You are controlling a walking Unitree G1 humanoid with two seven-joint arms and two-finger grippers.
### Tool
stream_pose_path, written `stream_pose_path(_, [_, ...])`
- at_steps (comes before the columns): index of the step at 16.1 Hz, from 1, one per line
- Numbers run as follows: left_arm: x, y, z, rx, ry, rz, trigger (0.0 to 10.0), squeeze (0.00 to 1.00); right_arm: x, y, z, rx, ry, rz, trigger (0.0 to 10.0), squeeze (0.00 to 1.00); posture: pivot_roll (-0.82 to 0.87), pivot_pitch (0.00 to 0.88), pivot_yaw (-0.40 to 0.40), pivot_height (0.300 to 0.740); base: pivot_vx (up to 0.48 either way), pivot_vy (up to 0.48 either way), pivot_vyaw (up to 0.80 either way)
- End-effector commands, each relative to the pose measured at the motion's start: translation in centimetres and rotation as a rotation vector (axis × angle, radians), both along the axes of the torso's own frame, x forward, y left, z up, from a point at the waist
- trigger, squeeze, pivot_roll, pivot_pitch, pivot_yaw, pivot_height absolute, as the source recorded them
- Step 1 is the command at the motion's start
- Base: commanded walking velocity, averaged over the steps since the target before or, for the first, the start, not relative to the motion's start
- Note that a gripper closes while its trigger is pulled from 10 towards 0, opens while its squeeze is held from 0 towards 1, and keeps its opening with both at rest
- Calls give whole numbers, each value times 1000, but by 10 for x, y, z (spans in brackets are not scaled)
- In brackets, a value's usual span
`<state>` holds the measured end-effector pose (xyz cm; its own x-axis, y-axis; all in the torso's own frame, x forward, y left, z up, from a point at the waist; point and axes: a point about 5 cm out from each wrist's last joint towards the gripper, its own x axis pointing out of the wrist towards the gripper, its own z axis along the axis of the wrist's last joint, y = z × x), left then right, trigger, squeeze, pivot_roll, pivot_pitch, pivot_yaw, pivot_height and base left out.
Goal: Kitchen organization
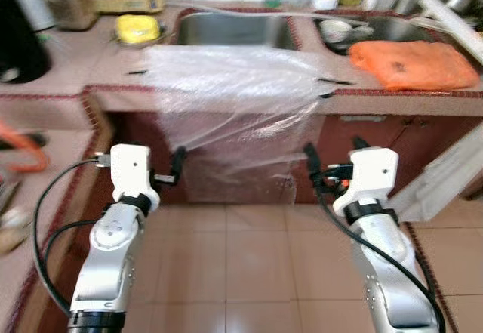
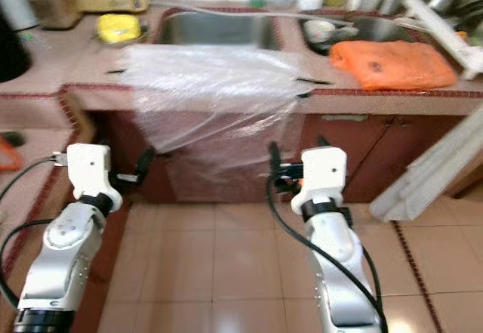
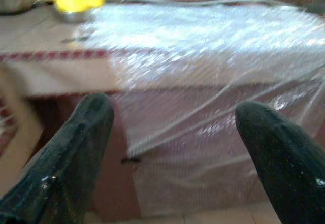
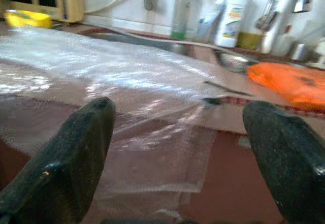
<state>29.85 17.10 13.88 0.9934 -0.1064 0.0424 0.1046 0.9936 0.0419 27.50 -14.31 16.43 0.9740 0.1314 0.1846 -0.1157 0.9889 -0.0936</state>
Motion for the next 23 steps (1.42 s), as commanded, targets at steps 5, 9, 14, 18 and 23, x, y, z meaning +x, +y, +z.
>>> stream_pose_path(5, [3, -9, 28, 18, -111, -39, 10000, 0, -2, -1, 23, -34, -99, 26, 10000, 0, 17, 86, -36, 740, 335, 0, 0])
stream_pose_path(9, [3, -8, 39, 25, -150, -18, 10000, 0, -3, -1, 27, -40, -112, 32, 10000, 0, 20, 92, -39, 740, 325, 0, 0])
stream_pose_path(14, [4, -12, 39, 6, -139, -27, 10000, 0, -1, 1, 26, -28, -110, 27, 10000, 0, 25, 95, -36, 740, 316, 0, 0])
stream_pose_path(18, [4, -17, 38, 0, -129, -52, 10000, 0, -2, 0, 24, -34, -107, 10, 10000, 0, 19, 95, -27, 740, 330, 0, 0])
stream_pose_path(23, [6, -18, 39, -10, -128, -54, 10000, 0, -2, -1, 24, -37, -108, 0, 10000, 0, 19, 98, -26, 740, 394, 0, 0])
